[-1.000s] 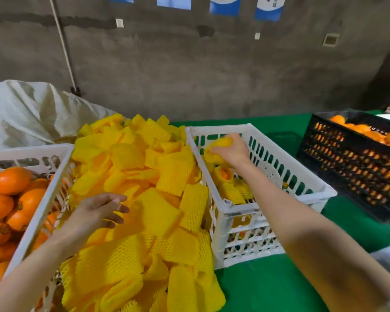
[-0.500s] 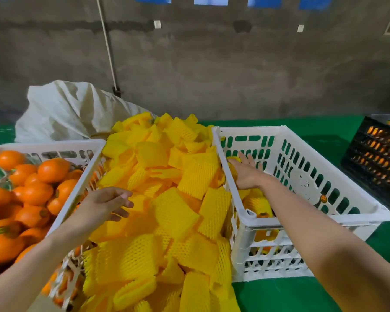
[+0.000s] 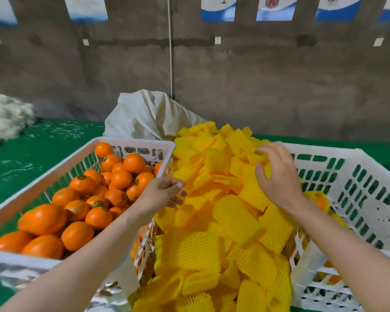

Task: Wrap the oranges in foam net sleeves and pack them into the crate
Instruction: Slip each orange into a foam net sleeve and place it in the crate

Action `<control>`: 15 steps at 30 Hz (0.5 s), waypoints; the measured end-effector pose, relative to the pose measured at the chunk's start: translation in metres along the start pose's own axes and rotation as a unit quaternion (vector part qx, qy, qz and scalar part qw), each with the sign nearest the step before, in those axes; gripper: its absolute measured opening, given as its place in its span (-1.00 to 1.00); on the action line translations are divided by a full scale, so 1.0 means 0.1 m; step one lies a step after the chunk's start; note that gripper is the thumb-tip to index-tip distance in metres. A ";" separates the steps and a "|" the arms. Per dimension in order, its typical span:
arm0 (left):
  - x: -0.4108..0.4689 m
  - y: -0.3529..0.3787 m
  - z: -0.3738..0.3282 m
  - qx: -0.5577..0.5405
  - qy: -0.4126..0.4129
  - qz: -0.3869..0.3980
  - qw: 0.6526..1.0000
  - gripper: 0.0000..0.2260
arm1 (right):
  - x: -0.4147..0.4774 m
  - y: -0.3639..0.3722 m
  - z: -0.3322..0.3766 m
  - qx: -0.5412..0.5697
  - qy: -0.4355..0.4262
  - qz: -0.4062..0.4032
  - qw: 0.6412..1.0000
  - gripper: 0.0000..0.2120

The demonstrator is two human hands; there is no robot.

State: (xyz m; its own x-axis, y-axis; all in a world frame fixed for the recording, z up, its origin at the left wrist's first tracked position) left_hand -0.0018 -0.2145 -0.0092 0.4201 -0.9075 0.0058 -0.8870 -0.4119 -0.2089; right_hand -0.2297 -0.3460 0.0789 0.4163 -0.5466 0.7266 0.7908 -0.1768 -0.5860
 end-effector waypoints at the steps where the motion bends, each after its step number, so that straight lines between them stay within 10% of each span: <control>1: -0.02 -0.06 -0.02 -0.006 0.003 -0.009 1.000 -0.88 | -0.03 0.08 0.20 0.010 -0.016 0.013 1.000 -0.70; 15: -0.10 -1.80 0.17 -0.004 0.008 -0.193 0.981 -0.88 | -0.53 1.67 1.91 0.008 -0.161 0.391 0.906 -0.58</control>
State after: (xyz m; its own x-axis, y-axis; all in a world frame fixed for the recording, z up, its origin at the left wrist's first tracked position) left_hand 0.1571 -0.1299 0.0114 0.7217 -0.6852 0.0983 -0.6644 -0.7255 -0.1795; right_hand -0.0339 -0.1905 0.0109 0.9595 -0.2323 0.1592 0.2023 0.1755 -0.9635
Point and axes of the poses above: each hand's wrist, its own x-axis towards the middle knuckle, its own y-axis out of the palm, z = x × y, the point moved 8 cm from there along x, towards the middle knuckle, and after that the axes turned 2 degrees about y, right-handed, at the moved point
